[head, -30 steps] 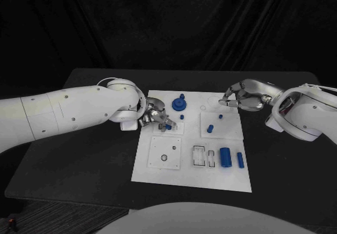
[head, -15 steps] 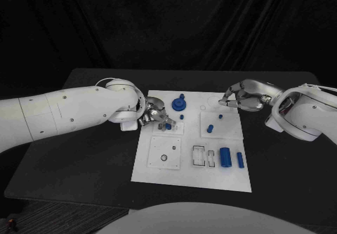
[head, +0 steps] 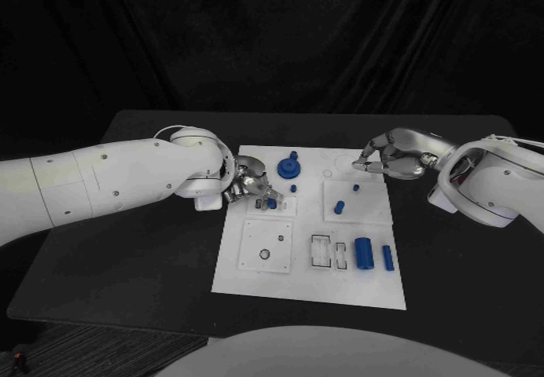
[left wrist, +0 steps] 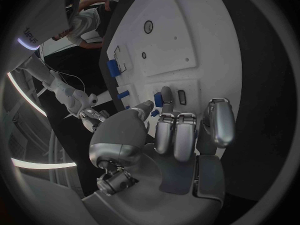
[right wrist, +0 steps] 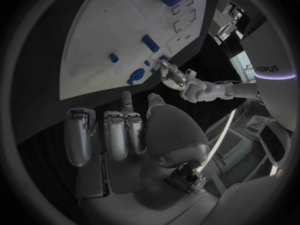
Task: Assemble the parts on the task board
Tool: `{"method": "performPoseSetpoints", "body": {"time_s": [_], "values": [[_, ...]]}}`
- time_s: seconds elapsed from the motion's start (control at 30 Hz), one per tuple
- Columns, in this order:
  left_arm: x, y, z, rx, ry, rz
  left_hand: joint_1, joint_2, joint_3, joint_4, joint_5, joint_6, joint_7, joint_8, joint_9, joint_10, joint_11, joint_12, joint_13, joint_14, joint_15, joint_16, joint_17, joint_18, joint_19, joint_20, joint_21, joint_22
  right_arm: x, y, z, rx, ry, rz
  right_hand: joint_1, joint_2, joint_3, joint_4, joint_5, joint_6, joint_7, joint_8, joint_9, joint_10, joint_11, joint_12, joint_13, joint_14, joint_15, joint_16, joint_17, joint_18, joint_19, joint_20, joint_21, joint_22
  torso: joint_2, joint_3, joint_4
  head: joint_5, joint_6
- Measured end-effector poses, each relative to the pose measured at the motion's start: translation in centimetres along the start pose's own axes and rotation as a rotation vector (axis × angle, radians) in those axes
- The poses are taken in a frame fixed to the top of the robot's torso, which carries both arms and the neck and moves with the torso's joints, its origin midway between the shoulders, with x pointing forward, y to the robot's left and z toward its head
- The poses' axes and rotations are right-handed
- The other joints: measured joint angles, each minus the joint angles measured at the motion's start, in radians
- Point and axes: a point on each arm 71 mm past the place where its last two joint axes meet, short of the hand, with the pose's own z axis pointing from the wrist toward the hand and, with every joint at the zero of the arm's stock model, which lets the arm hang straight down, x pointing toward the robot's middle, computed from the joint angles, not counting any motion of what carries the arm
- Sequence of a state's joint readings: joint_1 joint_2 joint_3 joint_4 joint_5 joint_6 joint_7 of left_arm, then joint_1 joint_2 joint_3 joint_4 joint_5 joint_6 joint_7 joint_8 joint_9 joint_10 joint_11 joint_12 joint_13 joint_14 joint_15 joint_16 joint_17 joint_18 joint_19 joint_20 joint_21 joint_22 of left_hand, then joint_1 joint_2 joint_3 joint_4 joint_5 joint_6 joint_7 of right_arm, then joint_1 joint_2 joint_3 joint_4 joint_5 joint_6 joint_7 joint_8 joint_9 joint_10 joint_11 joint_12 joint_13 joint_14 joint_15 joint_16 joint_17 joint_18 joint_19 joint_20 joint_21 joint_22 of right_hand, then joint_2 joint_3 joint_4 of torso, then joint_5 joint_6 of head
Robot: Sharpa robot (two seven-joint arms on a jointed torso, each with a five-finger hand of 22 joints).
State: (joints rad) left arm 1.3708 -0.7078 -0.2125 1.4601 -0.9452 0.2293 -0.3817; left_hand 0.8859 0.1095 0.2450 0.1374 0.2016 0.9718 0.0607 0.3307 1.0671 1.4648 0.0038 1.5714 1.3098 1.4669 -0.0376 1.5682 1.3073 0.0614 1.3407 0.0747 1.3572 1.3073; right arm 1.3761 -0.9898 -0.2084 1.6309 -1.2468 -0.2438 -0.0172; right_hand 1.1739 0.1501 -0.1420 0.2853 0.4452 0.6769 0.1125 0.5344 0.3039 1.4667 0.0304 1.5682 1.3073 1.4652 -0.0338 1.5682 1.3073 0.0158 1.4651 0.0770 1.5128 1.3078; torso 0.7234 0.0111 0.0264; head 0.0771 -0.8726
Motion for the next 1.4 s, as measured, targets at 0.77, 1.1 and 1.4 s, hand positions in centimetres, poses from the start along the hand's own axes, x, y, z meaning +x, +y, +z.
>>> {"method": "performPoseSetpoints", "body": {"time_s": [0.77, 1.1, 1.4], "values": [[0.01, 0.16, -0.02, -0.003, 0.017, 0.005, 0.050, -0.003, 0.059, -0.058, 0.076, 0.004, -0.004, -0.017, -0.001, 0.000, 0.000, 0.000, 0.000, 0.000, 0.000, 0.000, 0.000, 0.000, 0.000, 0.000, -0.010, 0.000, 0.22, -0.15, -0.03, 0.005, 0.006, 0.002, 0.000, 0.000, 0.000, 0.000, 0.000, 0.000, 0.000, 0.000, 0.000, 0.000, 0.000, 0.000, 0.000, 0.000, 0.000, 0.000, 0.000, 0.000, 0.000, 0.000, 0.000, 0.000, -0.002, 0.0003, 0.0001, 0.002, 0.000], [0.08, -0.04, 0.10, -0.001, 0.021, 0.009, -0.033, -0.013, -0.015, 0.035, -0.113, 0.019, 0.003, -0.038, -0.012, 0.000, 0.000, 0.000, 0.000, 0.000, 0.000, 0.000, 0.000, 0.000, 0.000, 0.000, -0.014, 0.000, 0.28, -0.21, 0.01, 0.006, 0.007, 0.002, 0.000, 0.000, 0.000, 0.000, 0.000, 0.000, 0.000, 0.000, -0.001, 0.000, 0.000, 0.000, 0.000, 0.000, 0.000, 0.000, 0.000, 0.000, 0.000, 0.000, -0.004, 0.000, -0.001, -0.0002, 0.0005, 0.003, 0.000], [0.06, -0.08, 0.15, -0.002, 0.021, 0.009, -0.060, -0.017, -0.060, 0.079, -0.143, 0.030, 0.001, -0.044, -0.016, 0.000, 0.000, 0.000, 0.000, 0.000, 0.000, 0.000, 0.000, 0.000, 0.007, 0.000, -0.014, 0.000, 0.36, -0.29, 0.01, 0.008, 0.008, 0.003, 0.004, 0.004, 0.000, 0.000, 0.000, 0.003, 0.003, 0.000, -0.001, 0.000, 0.000, 0.000, 0.001, 0.000, 0.000, 0.000, 0.000, 0.000, 0.000, 0.000, -0.004, 0.000, -0.001, -0.0003, 0.0005, 0.003, 0.000]]}}
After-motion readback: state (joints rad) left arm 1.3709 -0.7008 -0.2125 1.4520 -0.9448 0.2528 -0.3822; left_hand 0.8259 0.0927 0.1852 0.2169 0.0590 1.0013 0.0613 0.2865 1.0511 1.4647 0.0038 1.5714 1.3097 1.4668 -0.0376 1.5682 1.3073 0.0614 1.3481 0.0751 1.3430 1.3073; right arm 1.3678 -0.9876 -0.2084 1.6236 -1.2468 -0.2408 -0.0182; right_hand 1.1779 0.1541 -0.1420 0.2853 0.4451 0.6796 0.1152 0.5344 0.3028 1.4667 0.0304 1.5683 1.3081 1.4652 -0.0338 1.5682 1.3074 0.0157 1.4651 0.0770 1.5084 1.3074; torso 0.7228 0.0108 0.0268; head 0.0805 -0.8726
